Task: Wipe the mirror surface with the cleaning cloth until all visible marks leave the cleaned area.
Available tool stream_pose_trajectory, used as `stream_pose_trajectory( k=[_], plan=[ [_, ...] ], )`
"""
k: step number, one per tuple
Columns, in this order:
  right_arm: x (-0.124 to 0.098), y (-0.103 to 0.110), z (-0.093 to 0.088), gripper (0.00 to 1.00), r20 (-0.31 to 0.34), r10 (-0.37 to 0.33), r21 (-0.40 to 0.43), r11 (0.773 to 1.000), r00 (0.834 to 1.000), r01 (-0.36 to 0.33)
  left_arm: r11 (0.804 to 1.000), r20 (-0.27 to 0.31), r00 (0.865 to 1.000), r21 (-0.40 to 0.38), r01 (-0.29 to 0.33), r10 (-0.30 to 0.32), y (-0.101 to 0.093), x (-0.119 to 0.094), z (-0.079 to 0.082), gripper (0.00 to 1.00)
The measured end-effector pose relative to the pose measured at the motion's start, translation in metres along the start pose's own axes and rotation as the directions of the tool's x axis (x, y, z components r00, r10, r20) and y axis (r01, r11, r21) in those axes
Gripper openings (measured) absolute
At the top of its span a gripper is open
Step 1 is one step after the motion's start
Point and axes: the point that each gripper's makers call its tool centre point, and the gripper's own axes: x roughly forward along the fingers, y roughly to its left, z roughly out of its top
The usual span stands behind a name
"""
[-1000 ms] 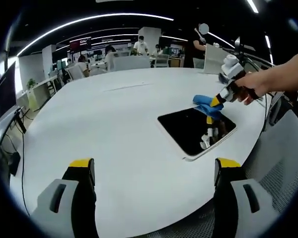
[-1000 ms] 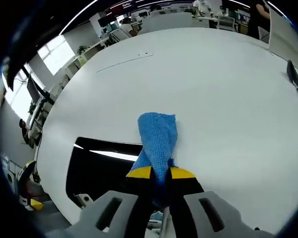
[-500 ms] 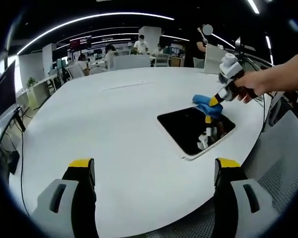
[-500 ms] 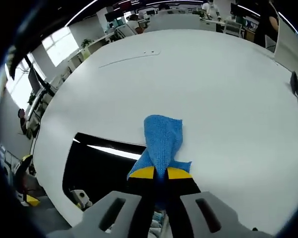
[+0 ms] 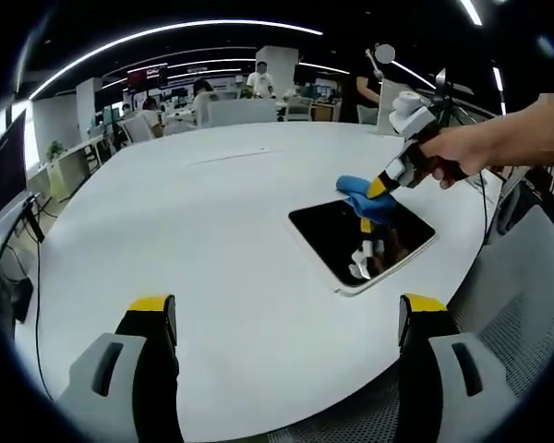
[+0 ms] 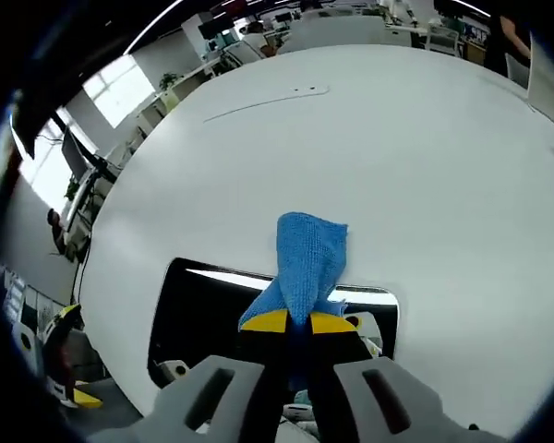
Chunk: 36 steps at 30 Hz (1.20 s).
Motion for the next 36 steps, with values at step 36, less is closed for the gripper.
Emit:
stream_pose_trajectory(
  k=[36],
  plan=[
    [0.045, 0.101, 0.019, 0.01, -0.053, 0.125, -0.105, 0.986, 0.991, -0.130, 0.999, -0.037, 0.999, -0.011, 0.035, -0.035, -0.009, -0.001, -0.007, 0.99]
  ],
)
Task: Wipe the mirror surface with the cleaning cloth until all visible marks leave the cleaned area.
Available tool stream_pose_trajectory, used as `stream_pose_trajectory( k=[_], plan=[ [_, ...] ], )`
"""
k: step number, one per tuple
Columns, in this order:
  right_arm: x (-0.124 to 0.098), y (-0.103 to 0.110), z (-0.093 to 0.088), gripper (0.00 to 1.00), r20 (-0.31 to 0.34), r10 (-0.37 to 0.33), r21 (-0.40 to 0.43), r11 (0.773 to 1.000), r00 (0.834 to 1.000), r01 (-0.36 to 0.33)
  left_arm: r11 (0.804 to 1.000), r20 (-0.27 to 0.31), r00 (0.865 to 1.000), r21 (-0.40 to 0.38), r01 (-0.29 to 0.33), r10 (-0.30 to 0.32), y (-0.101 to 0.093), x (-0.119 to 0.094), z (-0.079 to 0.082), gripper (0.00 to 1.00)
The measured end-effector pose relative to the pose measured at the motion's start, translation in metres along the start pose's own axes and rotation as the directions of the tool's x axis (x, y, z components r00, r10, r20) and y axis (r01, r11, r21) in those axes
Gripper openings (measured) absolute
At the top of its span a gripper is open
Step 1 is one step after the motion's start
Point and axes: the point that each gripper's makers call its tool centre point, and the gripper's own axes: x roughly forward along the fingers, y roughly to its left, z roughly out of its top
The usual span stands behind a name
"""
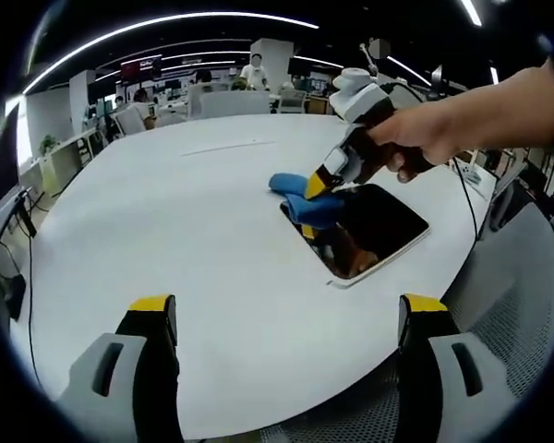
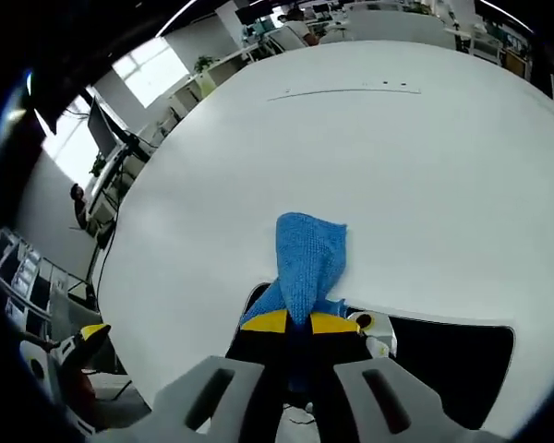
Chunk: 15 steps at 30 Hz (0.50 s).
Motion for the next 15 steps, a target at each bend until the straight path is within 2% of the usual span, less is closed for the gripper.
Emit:
stream_pose_trajectory(
  k=[4, 10, 15],
  plan=[
    [0.006, 0.010, 0.004, 0.01, -0.006, 0.018, -0.006, 1.000, 1.000, -0.018, 1.000, -0.003, 1.000, 0.003, 0.001, -0.001, -0.001, 0.000, 0.000, 0.99],
    [0.005, 0.009, 0.003, 0.00, -0.011, 0.006, -0.003, 1.000, 1.000, -0.006, 1.000, 0.004, 1.000, 0.000, -0.009, 0.009, 0.001, 0.000, 0.001, 0.99],
    [0.000, 0.013, -0.005, 0.00, 0.001, -0.010, -0.042, 0.999, 1.000, 0.010, 1.000, -0.006, 1.000, -0.003, -0.016, 0.016, 0.004, 0.000, -0.002, 0.99]
  ],
)
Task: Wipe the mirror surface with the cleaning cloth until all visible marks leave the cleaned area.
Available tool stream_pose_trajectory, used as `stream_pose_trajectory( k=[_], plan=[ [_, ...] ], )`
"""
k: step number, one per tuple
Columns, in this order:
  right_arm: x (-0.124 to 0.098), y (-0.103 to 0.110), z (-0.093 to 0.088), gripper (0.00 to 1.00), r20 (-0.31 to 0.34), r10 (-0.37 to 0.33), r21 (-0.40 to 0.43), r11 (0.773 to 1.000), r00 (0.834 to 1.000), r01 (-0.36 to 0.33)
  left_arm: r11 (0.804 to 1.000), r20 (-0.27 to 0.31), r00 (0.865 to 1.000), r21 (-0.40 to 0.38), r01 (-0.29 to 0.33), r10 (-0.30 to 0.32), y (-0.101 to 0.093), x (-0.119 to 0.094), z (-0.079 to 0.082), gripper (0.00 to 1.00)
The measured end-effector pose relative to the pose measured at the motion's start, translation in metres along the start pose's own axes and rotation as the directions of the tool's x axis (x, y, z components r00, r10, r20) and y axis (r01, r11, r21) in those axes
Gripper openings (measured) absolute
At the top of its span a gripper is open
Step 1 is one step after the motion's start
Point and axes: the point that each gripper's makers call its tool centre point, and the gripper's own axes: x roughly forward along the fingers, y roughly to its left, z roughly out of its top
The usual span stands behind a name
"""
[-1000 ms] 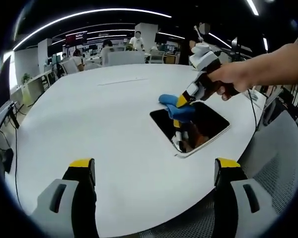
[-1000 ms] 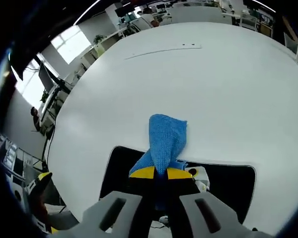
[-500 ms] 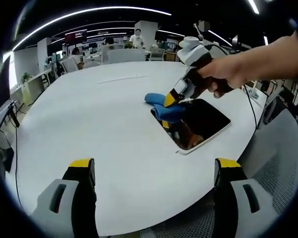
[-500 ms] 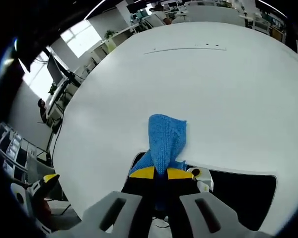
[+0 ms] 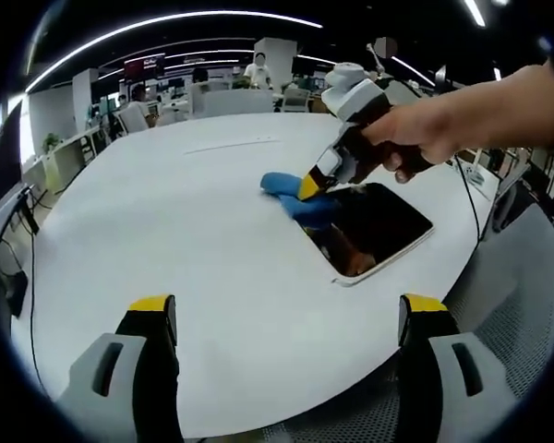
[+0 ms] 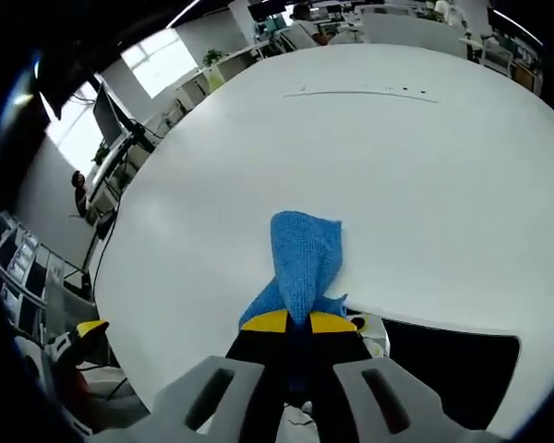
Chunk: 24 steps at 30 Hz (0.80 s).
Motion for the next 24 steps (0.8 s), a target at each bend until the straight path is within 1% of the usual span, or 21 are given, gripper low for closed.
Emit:
stream_pose_trajectory(
  k=[2, 8, 12, 14, 15, 16, 20, 24],
  plan=[
    [-0.002, 0.002, -0.004, 0.00, -0.005, 0.005, 0.011, 1.000, 1.000, -0.005, 1.000, -0.004, 1.000, 0.003, 0.004, -0.004, -0.001, 0.000, -0.001, 0.99],
    [-0.004, 0.005, -0.012, 0.00, -0.020, 0.013, 0.006, 1.000, 1.000, -0.012, 1.000, -0.001, 1.000, 0.003, 0.001, -0.001, 0.000, 0.000, -0.001, 0.98],
    [-0.008, 0.008, -0.023, 0.00, -0.041, 0.019, 0.037, 0.999, 0.999, -0.018, 1.000, 0.003, 1.000, -0.014, -0.011, 0.011, 0.004, 0.000, -0.001, 0.98],
    [-0.008, 0.008, -0.025, 0.00, -0.043, 0.019, 0.032, 0.999, 0.999, -0.018, 1.000, 0.006, 1.000, -0.017, -0.015, 0.015, 0.005, 0.000, -0.001, 0.98],
    [-0.006, 0.009, -0.026, 0.00, -0.045, 0.014, 0.002, 1.000, 0.999, -0.014, 1.000, 0.007, 1.000, -0.016, -0.015, 0.015, 0.004, 0.000, -0.001, 0.98],
    [-0.006, 0.009, -0.027, 0.00, -0.047, 0.014, -0.001, 1.000, 0.999, -0.014, 1.000, 0.006, 1.000, -0.013, -0.015, 0.016, 0.005, 0.000, -0.001, 0.98],
    [-0.007, 0.011, -0.031, 0.00, -0.052, 0.020, 0.016, 1.000, 0.998, -0.019, 1.000, 0.006, 1.000, -0.010, -0.016, 0.016, 0.005, 0.000, -0.001, 0.97],
    [-0.009, 0.014, -0.036, 0.00, -0.049, 0.020, 0.012, 1.000, 0.999, -0.019, 1.000, 0.011, 1.000, -0.009, -0.014, 0.014, 0.005, 0.000, 0.000, 0.97]
  ],
)
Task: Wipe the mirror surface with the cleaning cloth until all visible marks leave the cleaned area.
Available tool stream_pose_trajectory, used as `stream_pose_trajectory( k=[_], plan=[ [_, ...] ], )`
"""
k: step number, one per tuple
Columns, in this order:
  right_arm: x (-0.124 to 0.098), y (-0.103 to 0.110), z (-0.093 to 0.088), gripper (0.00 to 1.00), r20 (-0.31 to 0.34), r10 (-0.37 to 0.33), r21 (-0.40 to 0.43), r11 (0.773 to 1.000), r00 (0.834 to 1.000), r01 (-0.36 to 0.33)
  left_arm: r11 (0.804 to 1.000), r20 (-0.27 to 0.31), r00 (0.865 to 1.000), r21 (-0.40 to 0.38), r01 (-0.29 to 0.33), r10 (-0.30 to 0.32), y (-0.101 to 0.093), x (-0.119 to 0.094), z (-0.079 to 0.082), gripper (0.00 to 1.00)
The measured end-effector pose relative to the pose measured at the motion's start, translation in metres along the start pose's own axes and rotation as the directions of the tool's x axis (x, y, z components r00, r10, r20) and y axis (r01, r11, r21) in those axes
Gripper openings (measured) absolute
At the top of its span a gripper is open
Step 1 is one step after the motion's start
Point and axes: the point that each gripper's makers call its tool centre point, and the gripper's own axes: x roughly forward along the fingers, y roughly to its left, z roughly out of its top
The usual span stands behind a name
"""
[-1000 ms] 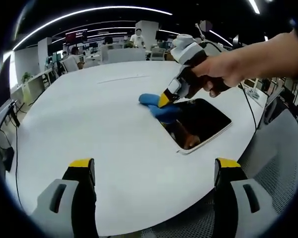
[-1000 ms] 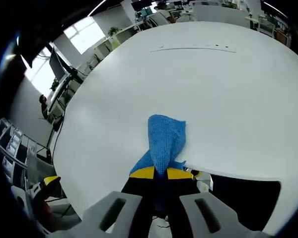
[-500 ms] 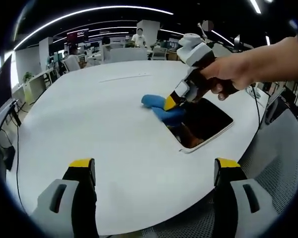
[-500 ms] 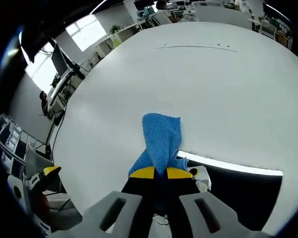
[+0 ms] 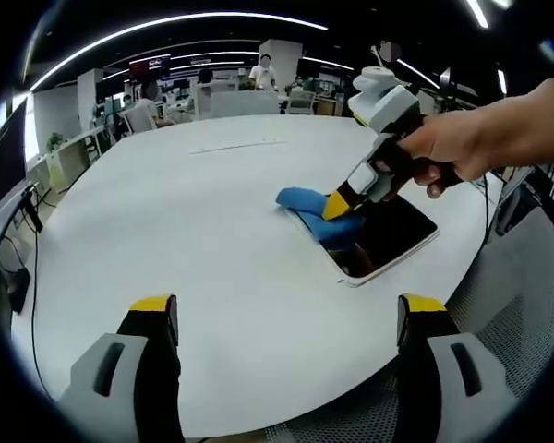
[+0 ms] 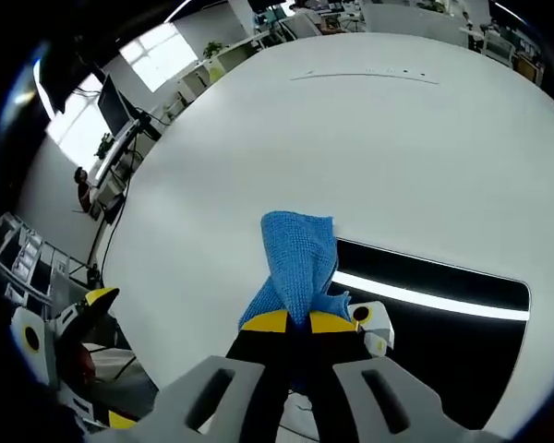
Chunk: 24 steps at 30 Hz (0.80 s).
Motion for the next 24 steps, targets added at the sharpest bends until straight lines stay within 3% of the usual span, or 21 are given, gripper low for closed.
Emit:
stream_pose_trajectory(
  k=[11, 14, 24],
  plan=[
    [-0.007, 0.004, -0.003, 0.00, -0.008, 0.009, -0.026, 1.000, 1.000, -0.009, 1.000, -0.007, 1.000, 0.006, 0.007, -0.007, -0.001, 0.001, -0.001, 0.97],
    [-0.010, 0.006, -0.004, 0.00, 0.002, -0.003, -0.076, 0.997, 1.000, 0.003, 1.000, -0.005, 1.000, 0.004, 0.001, -0.001, 0.001, 0.001, -0.001, 0.97],
    [-0.019, -0.013, -0.011, 0.00, 0.001, -0.004, -0.053, 0.999, 1.000, 0.004, 1.000, -0.023, 1.000, 0.018, 0.006, -0.006, -0.001, 0.001, -0.003, 0.97]
  ],
)
